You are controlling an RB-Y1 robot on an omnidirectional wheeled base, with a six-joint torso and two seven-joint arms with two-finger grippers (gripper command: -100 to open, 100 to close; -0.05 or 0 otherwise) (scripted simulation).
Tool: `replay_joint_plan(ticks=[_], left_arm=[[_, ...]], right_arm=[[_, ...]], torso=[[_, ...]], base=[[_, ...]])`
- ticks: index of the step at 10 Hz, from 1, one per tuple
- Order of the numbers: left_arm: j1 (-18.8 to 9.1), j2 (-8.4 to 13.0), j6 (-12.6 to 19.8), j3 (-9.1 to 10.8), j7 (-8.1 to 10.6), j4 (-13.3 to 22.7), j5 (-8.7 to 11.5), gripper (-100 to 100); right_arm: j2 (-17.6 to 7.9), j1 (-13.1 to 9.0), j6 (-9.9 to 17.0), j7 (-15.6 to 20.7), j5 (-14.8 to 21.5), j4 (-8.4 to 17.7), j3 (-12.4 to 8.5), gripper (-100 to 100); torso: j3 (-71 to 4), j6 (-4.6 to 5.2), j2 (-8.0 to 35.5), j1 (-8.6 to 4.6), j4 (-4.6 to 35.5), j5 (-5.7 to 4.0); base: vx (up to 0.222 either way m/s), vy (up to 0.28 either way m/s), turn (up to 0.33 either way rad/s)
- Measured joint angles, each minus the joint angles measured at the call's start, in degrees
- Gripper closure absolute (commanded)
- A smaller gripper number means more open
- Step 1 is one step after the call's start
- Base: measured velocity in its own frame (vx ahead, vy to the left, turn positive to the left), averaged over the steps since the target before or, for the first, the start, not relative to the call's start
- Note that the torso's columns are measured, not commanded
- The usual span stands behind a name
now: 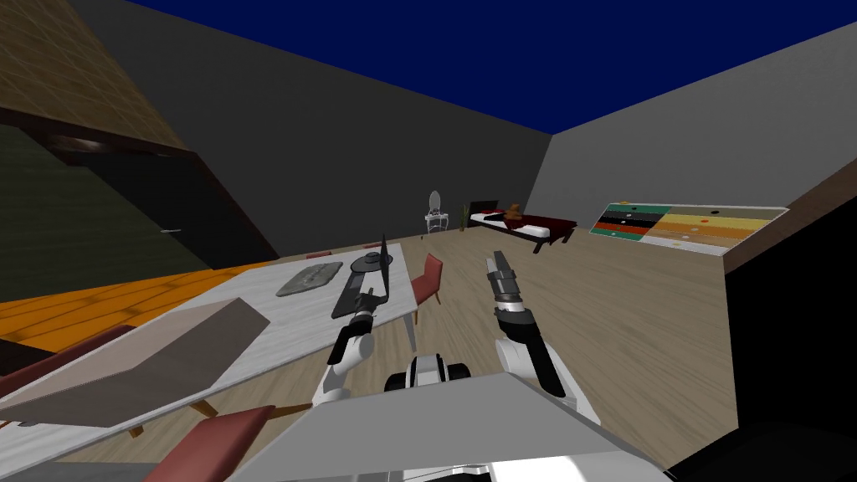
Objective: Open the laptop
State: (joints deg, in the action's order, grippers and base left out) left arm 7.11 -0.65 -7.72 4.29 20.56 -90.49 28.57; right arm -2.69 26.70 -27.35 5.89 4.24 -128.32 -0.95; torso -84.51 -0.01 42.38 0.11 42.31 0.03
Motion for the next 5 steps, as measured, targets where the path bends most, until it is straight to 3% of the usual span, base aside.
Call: replay_joint_plan(ticks=[5], left_arm=[[0.9, -0.2, -5.3, -2.13, 5.83, 2.5, 5.4, 100]], right_arm=[[0.0, 0.0, 0.0, 0.0, 0.0, 0.0, 0.0, 0]], torso=[[-0.1, 0.01, -0.1, -0.16, 0.0, -0.05]], base=[[-0.009, 0.072, -0.057]])
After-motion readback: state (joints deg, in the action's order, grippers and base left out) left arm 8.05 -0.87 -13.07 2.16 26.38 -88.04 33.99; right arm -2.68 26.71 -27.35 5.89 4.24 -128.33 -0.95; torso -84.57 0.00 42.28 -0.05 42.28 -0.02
